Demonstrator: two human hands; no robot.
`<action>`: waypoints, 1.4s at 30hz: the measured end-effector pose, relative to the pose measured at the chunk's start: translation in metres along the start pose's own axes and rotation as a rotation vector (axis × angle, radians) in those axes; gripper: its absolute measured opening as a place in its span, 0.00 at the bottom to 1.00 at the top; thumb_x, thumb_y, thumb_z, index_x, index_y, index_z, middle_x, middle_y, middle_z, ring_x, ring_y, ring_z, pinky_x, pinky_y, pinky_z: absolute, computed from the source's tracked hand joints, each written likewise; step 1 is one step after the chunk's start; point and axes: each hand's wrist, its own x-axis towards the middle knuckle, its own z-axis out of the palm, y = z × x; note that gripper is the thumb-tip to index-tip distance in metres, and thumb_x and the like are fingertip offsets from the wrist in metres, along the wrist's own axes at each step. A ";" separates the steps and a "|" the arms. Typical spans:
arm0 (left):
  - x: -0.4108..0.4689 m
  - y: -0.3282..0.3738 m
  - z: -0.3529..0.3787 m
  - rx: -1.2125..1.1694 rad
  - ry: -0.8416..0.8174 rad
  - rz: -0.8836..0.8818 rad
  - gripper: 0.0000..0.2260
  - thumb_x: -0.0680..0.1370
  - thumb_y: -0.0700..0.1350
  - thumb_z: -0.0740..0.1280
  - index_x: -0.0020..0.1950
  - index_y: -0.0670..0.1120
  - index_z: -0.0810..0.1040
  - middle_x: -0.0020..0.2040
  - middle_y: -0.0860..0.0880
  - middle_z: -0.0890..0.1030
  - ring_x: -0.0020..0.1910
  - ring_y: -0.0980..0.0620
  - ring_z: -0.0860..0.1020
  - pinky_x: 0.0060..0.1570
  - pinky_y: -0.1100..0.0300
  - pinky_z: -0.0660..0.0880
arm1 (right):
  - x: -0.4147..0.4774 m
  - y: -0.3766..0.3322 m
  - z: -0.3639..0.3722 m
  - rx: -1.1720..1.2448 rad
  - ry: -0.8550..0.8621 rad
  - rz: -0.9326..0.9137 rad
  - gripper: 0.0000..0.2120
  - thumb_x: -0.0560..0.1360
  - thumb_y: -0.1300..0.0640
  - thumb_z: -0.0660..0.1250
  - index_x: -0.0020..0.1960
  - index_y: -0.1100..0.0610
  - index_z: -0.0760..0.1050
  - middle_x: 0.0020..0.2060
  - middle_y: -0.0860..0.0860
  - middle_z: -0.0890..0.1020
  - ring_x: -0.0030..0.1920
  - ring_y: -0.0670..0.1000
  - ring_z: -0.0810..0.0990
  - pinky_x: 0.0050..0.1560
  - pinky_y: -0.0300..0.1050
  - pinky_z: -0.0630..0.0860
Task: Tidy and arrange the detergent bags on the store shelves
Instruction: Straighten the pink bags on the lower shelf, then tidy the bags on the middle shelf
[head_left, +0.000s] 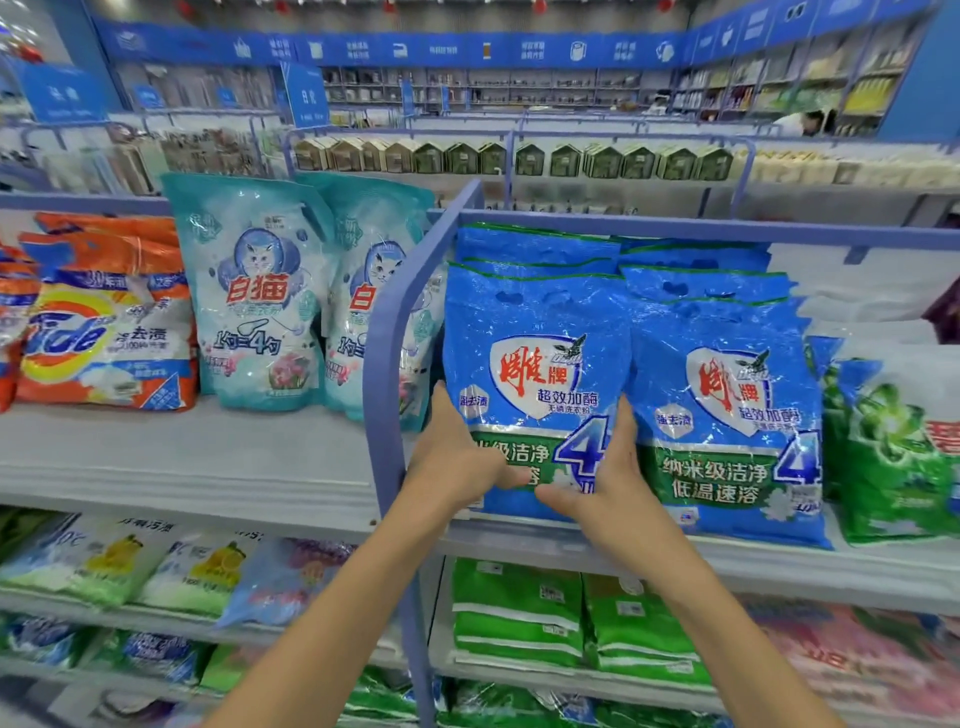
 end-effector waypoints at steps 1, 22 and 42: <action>0.001 0.000 0.000 0.005 0.013 0.016 0.47 0.57 0.39 0.84 0.69 0.56 0.65 0.54 0.59 0.83 0.53 0.56 0.83 0.56 0.49 0.81 | 0.002 0.003 0.003 0.004 0.010 -0.008 0.59 0.69 0.59 0.79 0.79 0.36 0.38 0.76 0.43 0.65 0.73 0.48 0.70 0.75 0.50 0.66; -0.079 -0.021 -0.001 0.487 0.041 0.288 0.31 0.81 0.54 0.67 0.79 0.43 0.60 0.77 0.43 0.65 0.75 0.42 0.66 0.69 0.45 0.68 | -0.068 -0.001 0.012 -0.539 0.152 -0.030 0.37 0.84 0.40 0.57 0.84 0.56 0.46 0.83 0.52 0.54 0.82 0.52 0.55 0.78 0.51 0.58; -0.229 -0.167 -0.112 0.704 0.082 0.081 0.28 0.84 0.57 0.61 0.79 0.42 0.66 0.76 0.44 0.71 0.76 0.44 0.68 0.73 0.47 0.67 | -0.205 0.006 0.120 -0.668 -0.203 -0.125 0.30 0.84 0.40 0.56 0.81 0.54 0.60 0.81 0.51 0.62 0.81 0.51 0.57 0.80 0.47 0.54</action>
